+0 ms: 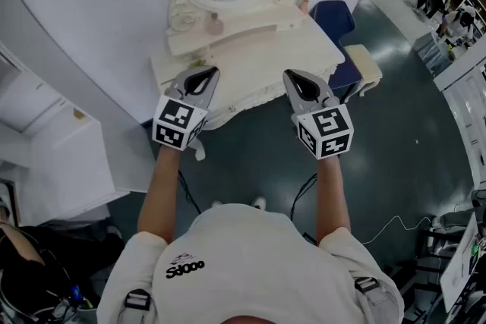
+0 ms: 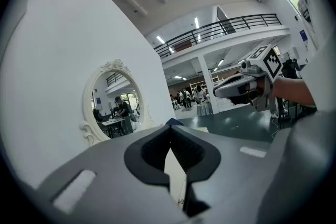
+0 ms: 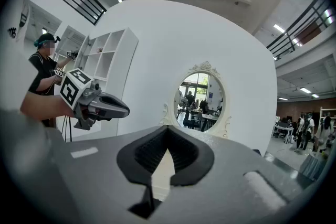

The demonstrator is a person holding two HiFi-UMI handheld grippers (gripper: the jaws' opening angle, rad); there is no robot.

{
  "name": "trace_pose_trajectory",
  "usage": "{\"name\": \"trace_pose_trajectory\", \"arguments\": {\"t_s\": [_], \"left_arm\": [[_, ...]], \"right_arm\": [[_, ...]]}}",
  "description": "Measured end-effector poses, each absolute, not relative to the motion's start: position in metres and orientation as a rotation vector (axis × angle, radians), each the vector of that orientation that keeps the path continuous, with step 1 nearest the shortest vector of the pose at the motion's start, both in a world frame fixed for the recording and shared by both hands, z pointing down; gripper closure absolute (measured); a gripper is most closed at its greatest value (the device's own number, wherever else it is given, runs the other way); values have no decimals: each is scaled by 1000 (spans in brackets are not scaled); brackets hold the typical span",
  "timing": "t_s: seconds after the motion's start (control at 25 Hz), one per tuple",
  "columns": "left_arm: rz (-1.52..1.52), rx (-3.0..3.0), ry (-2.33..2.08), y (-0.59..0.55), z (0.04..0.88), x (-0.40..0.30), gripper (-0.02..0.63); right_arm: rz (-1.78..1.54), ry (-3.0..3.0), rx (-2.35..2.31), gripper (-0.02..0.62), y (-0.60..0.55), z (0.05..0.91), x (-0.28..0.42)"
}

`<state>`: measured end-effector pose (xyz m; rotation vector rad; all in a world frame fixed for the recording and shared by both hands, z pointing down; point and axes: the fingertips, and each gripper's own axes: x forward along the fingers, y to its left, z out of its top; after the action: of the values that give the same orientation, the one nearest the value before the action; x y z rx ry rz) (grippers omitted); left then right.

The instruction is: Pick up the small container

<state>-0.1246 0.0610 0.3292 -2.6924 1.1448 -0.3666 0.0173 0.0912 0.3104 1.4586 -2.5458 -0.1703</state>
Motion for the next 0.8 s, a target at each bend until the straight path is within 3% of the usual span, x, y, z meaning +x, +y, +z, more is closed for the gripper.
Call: {"name": "trace_pose_trajectory", "arguments": {"t_s": [0.8], "left_arm": [[-434,-2691,1243,22,358,-68,589]], "right_arm": [[-61,-2654,1428,594,37,329,90]]}}
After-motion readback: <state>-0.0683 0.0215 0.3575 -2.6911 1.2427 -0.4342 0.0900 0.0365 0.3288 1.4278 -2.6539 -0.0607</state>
